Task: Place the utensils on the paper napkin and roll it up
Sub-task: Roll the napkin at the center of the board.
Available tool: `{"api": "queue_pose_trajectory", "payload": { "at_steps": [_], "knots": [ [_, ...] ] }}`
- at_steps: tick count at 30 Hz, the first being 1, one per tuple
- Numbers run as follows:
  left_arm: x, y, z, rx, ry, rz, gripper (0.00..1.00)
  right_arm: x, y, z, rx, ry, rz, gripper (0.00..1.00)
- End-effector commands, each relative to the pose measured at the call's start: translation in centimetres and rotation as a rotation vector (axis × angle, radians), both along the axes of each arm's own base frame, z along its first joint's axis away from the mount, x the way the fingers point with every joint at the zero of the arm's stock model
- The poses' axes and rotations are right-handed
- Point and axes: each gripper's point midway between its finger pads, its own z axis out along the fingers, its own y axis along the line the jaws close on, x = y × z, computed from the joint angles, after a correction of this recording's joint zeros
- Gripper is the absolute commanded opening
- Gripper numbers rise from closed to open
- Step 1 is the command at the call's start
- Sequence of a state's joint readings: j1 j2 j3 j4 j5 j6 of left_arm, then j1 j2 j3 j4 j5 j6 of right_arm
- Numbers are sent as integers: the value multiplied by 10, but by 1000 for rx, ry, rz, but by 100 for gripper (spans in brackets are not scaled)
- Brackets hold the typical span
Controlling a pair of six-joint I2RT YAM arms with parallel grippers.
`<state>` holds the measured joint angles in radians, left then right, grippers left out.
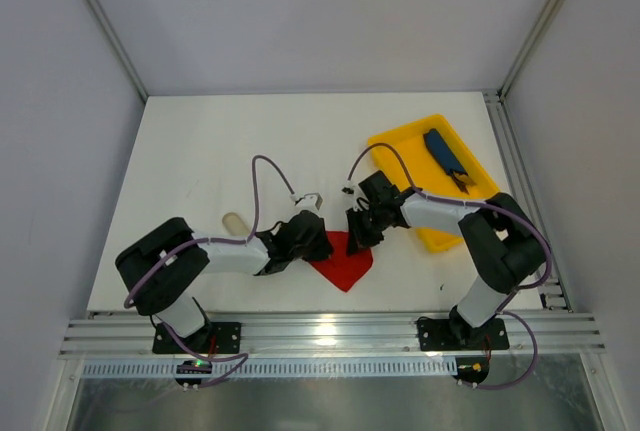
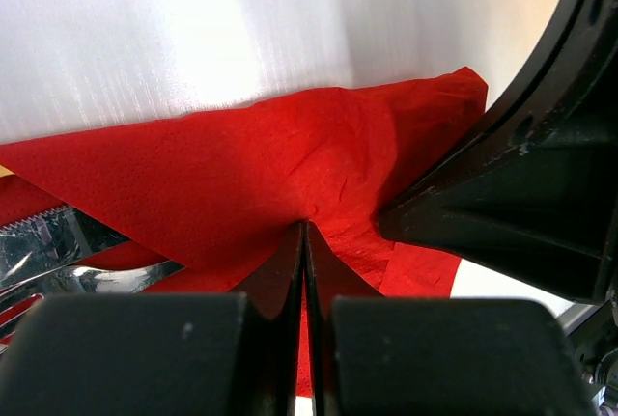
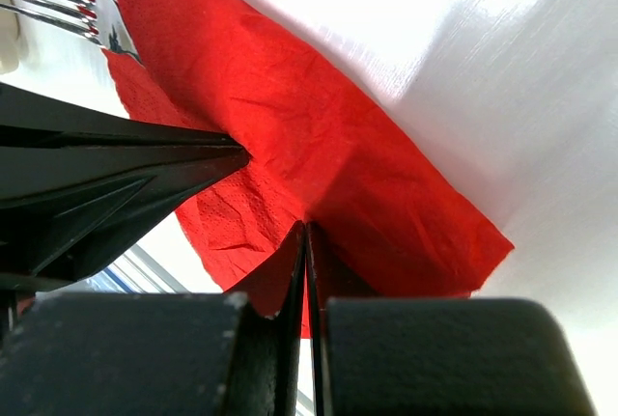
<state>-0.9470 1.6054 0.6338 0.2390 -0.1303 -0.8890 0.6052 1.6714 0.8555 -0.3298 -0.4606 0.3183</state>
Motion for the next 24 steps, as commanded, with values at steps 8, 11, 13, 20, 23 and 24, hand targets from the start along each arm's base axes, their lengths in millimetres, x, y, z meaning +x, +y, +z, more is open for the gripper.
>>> {"api": "queue_pose_trajectory", "payload": {
  "at_steps": [8,11,13,20,23,24],
  "knots": [
    [-6,11,-19,39,28,14,0,18,5,65,75,-175,-34,13],
    [-8,11,-22,39,36,11,0,10,1,77,90,-196,-43,18],
    [-8,10,-22,34,36,8,0,2,1,79,108,-181,-58,24],
    [-10,11,-22,31,35,1,0,-39,-18,59,128,-32,-262,33],
    [-11,11,-22,26,34,-1,0,-48,-30,58,122,-4,-367,42],
    [-11,11,-22,24,34,0,0,-49,-34,64,133,-20,-394,46]
  ]
}}
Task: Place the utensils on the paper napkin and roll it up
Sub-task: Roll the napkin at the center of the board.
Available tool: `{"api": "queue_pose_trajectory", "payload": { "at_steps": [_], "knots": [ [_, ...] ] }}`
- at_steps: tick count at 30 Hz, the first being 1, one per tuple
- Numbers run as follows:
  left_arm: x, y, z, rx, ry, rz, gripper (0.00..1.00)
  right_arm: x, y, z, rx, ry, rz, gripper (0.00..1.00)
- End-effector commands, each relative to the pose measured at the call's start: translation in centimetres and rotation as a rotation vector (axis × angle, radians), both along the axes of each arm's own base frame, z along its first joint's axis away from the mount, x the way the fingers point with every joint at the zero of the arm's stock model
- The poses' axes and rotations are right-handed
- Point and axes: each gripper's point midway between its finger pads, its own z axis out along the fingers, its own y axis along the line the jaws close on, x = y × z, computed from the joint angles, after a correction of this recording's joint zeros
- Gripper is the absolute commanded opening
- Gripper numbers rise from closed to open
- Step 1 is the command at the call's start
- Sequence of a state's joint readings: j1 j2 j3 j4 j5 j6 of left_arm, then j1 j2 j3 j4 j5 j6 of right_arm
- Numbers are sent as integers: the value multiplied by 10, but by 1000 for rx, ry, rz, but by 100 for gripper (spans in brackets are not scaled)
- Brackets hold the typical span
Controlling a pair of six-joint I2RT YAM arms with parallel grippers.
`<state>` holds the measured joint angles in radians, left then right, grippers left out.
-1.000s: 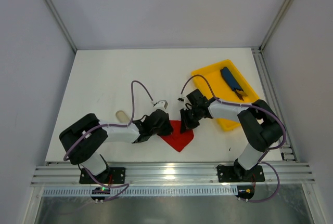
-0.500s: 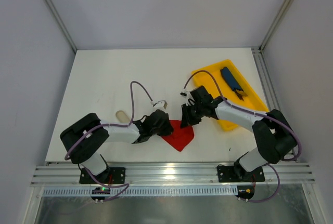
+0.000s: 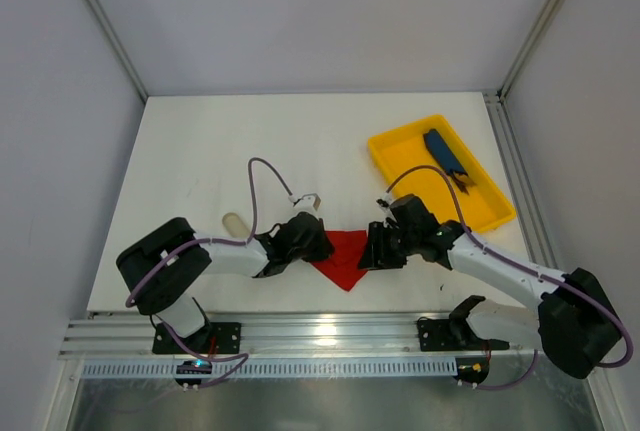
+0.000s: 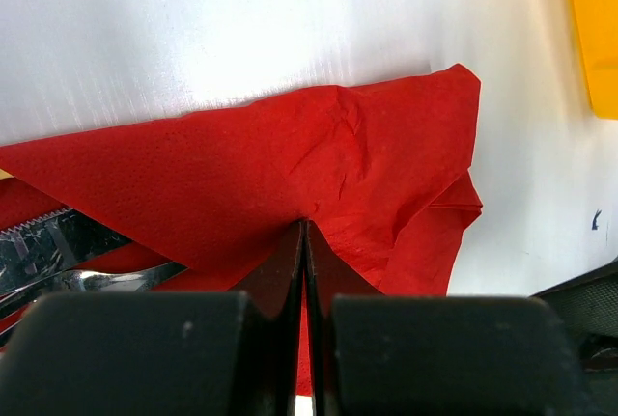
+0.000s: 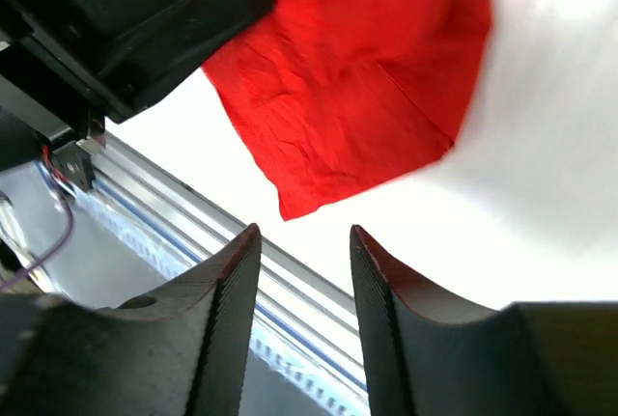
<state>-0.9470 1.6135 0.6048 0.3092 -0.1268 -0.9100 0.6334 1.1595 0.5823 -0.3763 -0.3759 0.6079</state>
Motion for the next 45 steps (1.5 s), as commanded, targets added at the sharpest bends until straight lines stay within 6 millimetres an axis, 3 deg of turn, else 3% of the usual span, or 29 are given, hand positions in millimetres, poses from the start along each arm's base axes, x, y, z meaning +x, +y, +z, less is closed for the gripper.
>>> {"api": "queue_pose_trajectory", "payload": {
  "at_steps": [1,8,14,36,45],
  "knots": [
    [-11,13,-21,61,38,-12,0,3,-6,15,42,5,-178,48],
    [-12,14,-18,51,29,-11,0,-4,-14,-12,45,109,-341,51],
    [-12,15,-19,54,27,-11,0,-9,-5,-29,87,215,-387,46],
    [-12,13,-17,53,23,-12,0,-17,19,-35,138,257,-375,46],
    [-12,13,-17,60,24,-11,0,-15,19,-40,147,248,-431,46]
  ]
}}
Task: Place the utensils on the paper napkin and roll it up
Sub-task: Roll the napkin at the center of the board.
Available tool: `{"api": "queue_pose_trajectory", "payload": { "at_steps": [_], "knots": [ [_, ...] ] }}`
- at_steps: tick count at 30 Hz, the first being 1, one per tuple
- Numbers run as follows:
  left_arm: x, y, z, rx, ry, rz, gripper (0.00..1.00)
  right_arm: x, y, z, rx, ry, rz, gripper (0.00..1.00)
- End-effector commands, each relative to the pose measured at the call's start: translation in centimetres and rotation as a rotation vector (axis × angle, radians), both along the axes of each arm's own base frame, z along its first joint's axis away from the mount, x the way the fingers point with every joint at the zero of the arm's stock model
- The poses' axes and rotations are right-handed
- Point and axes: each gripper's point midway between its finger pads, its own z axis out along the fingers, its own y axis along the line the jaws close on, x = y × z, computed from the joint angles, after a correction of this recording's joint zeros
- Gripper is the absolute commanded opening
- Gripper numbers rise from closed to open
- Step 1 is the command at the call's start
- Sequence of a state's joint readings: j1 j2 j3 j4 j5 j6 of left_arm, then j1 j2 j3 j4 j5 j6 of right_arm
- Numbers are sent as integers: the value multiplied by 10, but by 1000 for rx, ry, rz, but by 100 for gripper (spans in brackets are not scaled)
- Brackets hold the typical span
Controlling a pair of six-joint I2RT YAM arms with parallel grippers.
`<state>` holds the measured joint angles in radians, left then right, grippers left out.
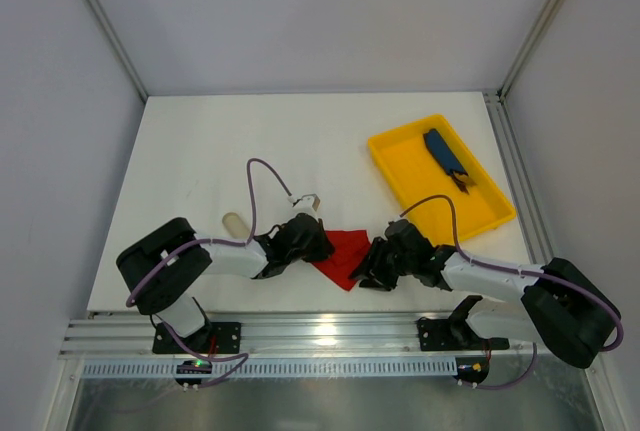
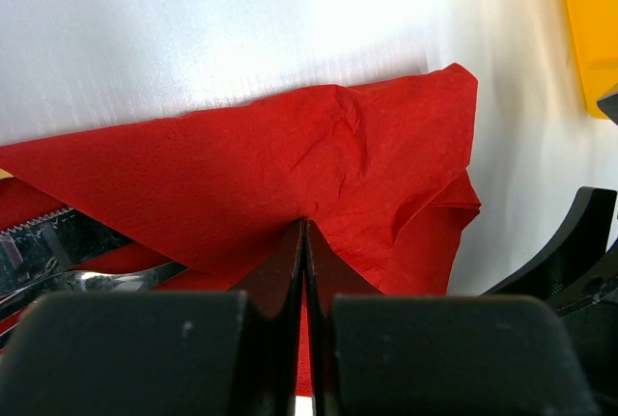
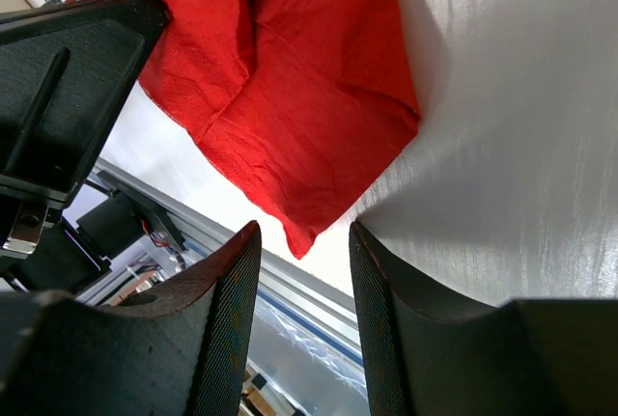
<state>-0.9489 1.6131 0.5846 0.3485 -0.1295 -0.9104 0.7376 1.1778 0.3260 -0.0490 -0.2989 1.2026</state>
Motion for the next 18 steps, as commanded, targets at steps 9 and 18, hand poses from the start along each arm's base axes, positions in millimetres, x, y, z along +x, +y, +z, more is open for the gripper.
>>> {"api": "queue_pose_trajectory", "payload": {
  "at_steps": [9,18],
  "knots": [
    [-12,13,-17,76,37,-9,0,15,9,3,33,-54,-35,45],
    [-12,15,-16,83,34,-8,0,18,10,3,26,-79,-36,40]
  ]
}}
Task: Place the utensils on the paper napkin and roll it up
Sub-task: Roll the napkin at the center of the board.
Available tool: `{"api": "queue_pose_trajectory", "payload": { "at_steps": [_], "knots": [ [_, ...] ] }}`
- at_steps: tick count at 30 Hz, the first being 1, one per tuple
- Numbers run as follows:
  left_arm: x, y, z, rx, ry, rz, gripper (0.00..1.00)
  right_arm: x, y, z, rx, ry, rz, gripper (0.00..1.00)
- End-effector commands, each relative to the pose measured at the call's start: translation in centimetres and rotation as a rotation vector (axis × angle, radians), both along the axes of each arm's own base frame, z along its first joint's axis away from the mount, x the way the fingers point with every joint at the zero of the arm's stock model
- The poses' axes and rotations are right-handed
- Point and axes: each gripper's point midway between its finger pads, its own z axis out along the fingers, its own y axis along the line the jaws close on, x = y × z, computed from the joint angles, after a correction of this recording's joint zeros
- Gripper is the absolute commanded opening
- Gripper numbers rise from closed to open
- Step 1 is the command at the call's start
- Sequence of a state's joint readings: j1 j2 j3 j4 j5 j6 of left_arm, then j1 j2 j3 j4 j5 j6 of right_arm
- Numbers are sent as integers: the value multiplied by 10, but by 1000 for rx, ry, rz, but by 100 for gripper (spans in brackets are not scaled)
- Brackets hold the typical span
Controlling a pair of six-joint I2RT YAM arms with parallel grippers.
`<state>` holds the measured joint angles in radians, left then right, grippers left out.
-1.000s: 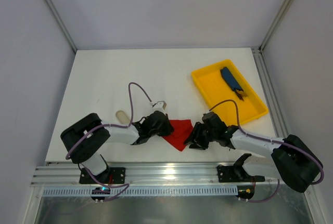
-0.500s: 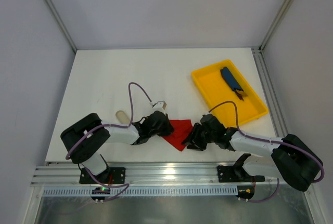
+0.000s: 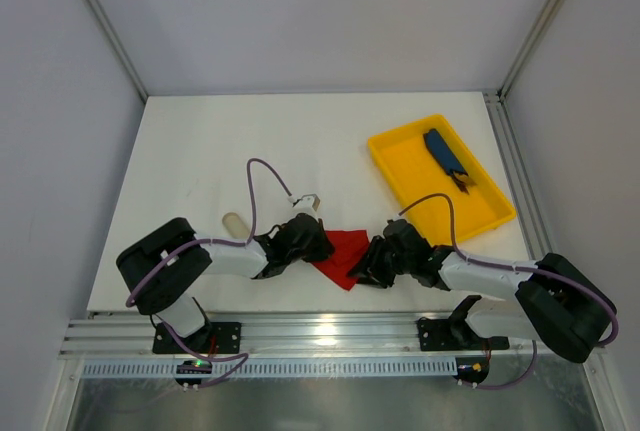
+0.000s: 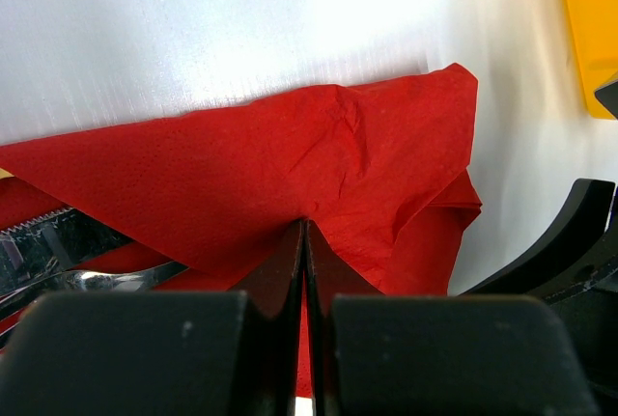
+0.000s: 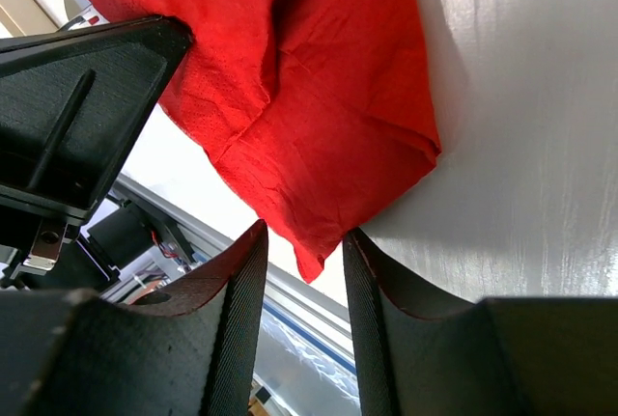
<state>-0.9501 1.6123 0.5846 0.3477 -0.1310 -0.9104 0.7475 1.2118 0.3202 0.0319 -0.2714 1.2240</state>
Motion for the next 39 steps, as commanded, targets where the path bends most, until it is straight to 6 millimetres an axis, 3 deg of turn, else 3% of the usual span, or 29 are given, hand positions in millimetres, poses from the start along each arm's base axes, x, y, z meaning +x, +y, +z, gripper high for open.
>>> {"api": "queue_pose_trajectory", "payload": {
  "at_steps": [1,23,28,34,39],
  "knots": [
    [-12,15,-16,84,35,-8,0,9,3,4,8,-52,-12,40],
    [-12,12,-17,118,37,-15,0,21,18,35,22,-193,74,17],
    [-15,14,-21,126,46,-18,0,33,23,43,-12,-278,140,15],
    [-15,15,-23,129,47,-7,0,34,27,37,-48,-280,202,8],
    [-14,11,-21,138,43,-22,0,43,42,43,-33,-317,268,4]
  ]
}}
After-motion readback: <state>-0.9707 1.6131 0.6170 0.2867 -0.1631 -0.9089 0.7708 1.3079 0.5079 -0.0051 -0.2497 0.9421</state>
